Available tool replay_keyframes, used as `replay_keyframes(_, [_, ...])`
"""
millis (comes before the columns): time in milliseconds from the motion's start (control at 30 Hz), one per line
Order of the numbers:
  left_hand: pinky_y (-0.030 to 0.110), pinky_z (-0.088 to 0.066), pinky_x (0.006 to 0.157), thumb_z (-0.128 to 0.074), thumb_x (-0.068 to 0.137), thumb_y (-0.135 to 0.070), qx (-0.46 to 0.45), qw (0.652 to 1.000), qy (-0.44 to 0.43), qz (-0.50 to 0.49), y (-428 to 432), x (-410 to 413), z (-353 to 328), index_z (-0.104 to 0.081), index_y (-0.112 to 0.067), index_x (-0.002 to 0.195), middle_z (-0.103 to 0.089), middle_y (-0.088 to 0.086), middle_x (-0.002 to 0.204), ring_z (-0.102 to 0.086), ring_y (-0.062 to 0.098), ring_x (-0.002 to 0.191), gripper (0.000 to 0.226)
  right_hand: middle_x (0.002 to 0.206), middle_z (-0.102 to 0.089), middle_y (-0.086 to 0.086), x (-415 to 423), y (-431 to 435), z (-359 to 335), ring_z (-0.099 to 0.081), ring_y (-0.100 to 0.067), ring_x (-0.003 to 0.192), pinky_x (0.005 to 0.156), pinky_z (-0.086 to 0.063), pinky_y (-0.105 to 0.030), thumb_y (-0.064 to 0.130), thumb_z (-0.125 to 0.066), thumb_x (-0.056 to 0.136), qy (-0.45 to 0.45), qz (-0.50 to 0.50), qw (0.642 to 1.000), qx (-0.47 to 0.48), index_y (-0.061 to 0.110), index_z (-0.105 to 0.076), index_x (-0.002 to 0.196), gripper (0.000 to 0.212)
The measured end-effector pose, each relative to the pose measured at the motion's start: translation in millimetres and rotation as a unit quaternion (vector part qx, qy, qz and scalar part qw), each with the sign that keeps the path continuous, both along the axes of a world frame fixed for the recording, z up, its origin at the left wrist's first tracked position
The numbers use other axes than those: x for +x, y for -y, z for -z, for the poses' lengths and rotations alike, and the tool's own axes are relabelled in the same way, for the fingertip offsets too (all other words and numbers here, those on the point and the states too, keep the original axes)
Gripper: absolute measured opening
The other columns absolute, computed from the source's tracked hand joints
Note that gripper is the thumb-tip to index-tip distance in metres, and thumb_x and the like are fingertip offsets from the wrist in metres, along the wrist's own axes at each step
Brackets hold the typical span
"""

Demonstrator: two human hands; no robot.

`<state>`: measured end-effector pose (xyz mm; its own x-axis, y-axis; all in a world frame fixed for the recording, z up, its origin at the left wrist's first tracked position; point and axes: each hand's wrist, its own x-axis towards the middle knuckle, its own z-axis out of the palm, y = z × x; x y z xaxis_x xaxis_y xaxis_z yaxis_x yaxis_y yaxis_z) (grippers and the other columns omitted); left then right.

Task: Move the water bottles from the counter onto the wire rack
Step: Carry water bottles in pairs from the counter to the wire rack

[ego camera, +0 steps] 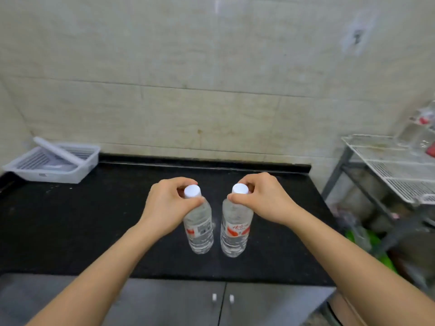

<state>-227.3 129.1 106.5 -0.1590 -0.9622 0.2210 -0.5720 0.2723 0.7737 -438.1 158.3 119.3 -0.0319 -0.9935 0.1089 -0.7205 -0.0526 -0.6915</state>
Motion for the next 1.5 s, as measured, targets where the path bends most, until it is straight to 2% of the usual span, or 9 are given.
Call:
replay_keyframes(167, [0.027,-0.055,0.072,-0.078,0.071,-0.026,-0.014,0.993,-0.033,0.112,-18.1,-122.3,-31.1,-0.069,-0.029,0.090,-0.070,-0.013,0.083,-0.065,0.002,0.078,0.021,0.065,-0.061,0.010,-117.4,-55.7,-29.0,-0.053,-0.001,0.059,0.049,-0.037,-0.014,0.035,-0.076,0.077,0.014,0.108,0.993,-0.034,0.015,-0.072,0.082,0.020])
replay_keyframes(300, [0.034,-0.055,0.072,-0.079,0.070,-0.026,-0.016,0.978,-0.060,0.201,-30.7,-215.7,-62.6,-0.068,-0.031,0.075,-0.073,-0.009,0.077,-0.067,0.007,0.073,0.012,0.061,-0.066,-0.005,-199.2,-90.9,-55.3,-0.054,0.001,0.051,0.051,-0.047,-0.024,0.028,-0.078,0.076,0.038,0.189,0.979,-0.072,0.007,-0.072,0.076,0.022])
replay_keyframes(400, [0.034,-0.057,0.071,-0.080,0.068,-0.022,-0.018,0.963,-0.078,0.257,-38.6,-282.9,-85.5,-0.066,-0.036,0.066,-0.075,-0.003,0.076,-0.070,0.013,0.073,0.020,0.056,-0.060,0.004,-255.6,-113.2,-77.3,-0.049,0.002,0.047,0.047,-0.037,-0.017,0.029,-0.078,0.077,0.025,0.240,0.966,-0.096,0.010,-0.073,0.075,0.019])
replay_keyframes(533, [0.019,-0.050,0.061,-0.083,0.065,-0.018,-0.014,0.935,-0.114,0.335,-39.8,-372.1,-114.0,-0.074,-0.027,0.070,-0.074,-0.009,0.069,-0.061,-0.003,0.061,0.014,0.056,-0.059,0.007,-335.2,-136.9,-106.1,-0.047,0.002,0.046,0.049,-0.037,-0.017,0.034,-0.079,0.075,0.004,0.287,0.950,-0.122,0.017,-0.073,0.073,0.018])
replay_keyframes(767, [0.006,-0.046,0.054,-0.081,0.067,-0.011,-0.015,0.887,-0.161,0.434,-39.4,-521.6,-148.9,-0.071,-0.026,0.069,-0.071,-0.016,0.059,-0.060,-0.007,0.056,0.018,0.057,-0.048,-0.002,-477.2,-160.4,-142.7,-0.036,-0.008,0.050,0.047,-0.028,-0.024,0.030,-0.078,0.075,-0.029,0.350,0.924,-0.152,-0.001,-0.070,0.070,0.033])
replay_keyframes(1033, [0.041,-0.057,0.071,-0.080,0.068,-0.017,-0.031,0.883,-0.115,0.455,-33.5,-680.2,-148.8,-0.076,-0.015,0.078,-0.076,0.009,0.079,-0.063,0.012,0.066,0.010,0.059,-0.049,-0.002,-621.8,-161.9,-142.1,-0.040,-0.011,0.055,0.053,-0.031,-0.027,0.033,-0.080,0.072,-0.021,0.395,0.907,-0.144,-0.004,-0.069,0.075,0.039])
replay_keyframes(1200, [0.032,-0.044,0.057,-0.080,0.067,-0.028,-0.061,0.899,-0.085,0.426,-29.5,-770.4,-136.7,-0.073,-0.014,0.072,-0.069,0.015,0.066,-0.052,0.010,0.055,0.016,0.058,-0.048,-0.002,-705.2,-152.9,-135.5,-0.037,-0.009,0.050,0.044,-0.028,-0.020,0.028,-0.078,0.074,-0.013,0.407,0.902,-0.141,-0.006,-0.069,0.076,0.035])
replay_keyframes(1367, [0.019,-0.041,0.052,-0.079,0.071,-0.026,-0.066,0.915,-0.088,0.388,-25.6,-847.1,-128.1,-0.075,-0.018,0.084,-0.064,-0.008,0.057,-0.050,-0.002,0.045,0.016,0.062,-0.053,-0.004,-787.2,-134.5,-121.6,-0.046,-0.013,0.058,0.054,-0.036,-0.026,0.026,-0.078,0.073,0.004,0.385,0.912,-0.143,-0.006,-0.069,0.078,0.033])
replay_keyframes(1500, [0.027,-0.046,0.049,-0.078,0.073,-0.025,-0.068,0.928,-0.065,0.361,-24.4,-896.9,-121.6,-0.073,-0.017,0.087,-0.062,-0.002,0.054,-0.051,0.007,0.051,0.017,0.063,-0.055,-0.005,-845.6,-120.6,-107.8,-0.049,-0.013,0.060,0.057,-0.038,-0.029,0.030,-0.078,0.071,0.015,0.368,0.917,-0.155,-0.005,-0.069,0.080,0.037])
